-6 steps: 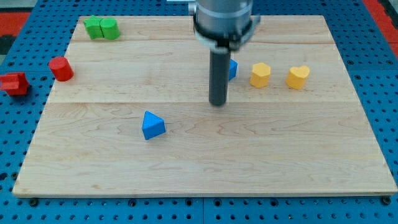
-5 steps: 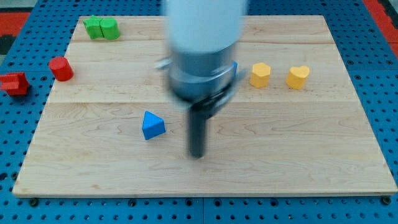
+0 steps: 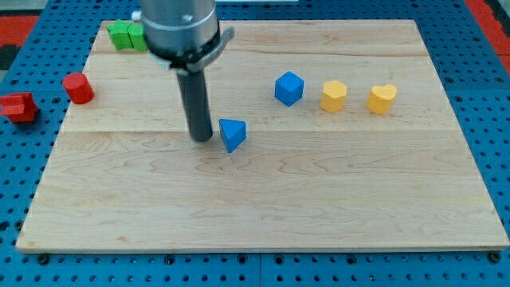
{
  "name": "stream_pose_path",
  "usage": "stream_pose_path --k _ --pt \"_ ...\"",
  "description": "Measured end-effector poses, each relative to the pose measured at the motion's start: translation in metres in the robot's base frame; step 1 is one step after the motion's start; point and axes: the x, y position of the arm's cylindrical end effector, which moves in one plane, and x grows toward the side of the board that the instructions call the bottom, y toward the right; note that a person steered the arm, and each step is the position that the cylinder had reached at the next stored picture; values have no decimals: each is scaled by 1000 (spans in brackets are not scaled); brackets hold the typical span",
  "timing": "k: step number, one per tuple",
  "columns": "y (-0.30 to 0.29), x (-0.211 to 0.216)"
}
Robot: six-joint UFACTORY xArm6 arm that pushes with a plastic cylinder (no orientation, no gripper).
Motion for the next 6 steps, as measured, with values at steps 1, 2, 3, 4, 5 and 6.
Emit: stream_pose_path --k 1,2,3,4,5,6 --pt "28 21" --pt "41 -22" --pt "44 -60" --pt "44 -57" --pt "51 -14" --pt "66 -53"
